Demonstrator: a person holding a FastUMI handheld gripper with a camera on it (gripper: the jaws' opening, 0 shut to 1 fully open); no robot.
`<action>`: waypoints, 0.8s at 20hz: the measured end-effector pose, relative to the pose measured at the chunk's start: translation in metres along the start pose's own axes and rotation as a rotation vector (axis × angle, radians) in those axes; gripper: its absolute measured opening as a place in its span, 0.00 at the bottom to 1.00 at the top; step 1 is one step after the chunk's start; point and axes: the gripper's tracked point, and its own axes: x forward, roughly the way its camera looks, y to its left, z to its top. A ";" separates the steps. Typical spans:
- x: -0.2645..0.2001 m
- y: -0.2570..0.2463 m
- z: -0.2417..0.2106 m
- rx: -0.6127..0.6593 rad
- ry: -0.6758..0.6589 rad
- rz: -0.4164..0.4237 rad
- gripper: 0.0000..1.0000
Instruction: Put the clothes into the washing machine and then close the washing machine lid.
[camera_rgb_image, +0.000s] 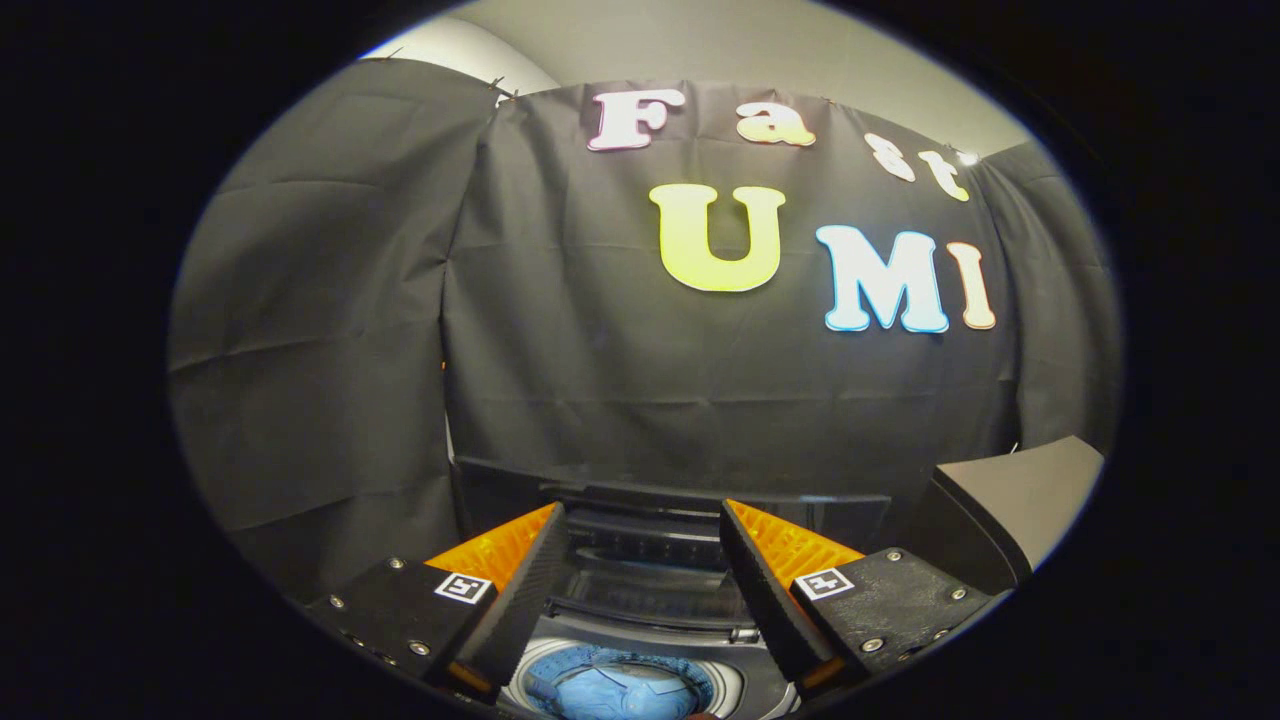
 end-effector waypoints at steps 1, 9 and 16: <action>0.008 -0.004 0.006 -0.001 -0.003 -0.009 0.95; 0.071 -0.015 0.000 -0.005 0.083 -0.041 0.95; 0.100 -0.015 -0.016 0.063 0.132 -0.068 0.95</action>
